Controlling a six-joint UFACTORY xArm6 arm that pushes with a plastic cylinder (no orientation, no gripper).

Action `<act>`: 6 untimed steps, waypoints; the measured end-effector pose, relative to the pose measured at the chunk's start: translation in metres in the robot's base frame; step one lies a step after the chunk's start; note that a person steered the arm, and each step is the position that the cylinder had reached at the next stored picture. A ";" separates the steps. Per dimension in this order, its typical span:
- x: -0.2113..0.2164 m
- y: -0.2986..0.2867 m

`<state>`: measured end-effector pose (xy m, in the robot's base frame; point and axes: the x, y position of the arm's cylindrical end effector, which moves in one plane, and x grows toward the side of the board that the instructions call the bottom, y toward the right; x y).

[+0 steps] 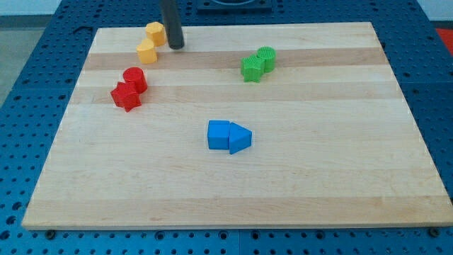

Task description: Move the yellow hexagon to the top left of the board

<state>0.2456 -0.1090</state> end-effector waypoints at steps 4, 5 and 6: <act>-0.021 -0.096; -0.021 -0.087; -0.031 -0.056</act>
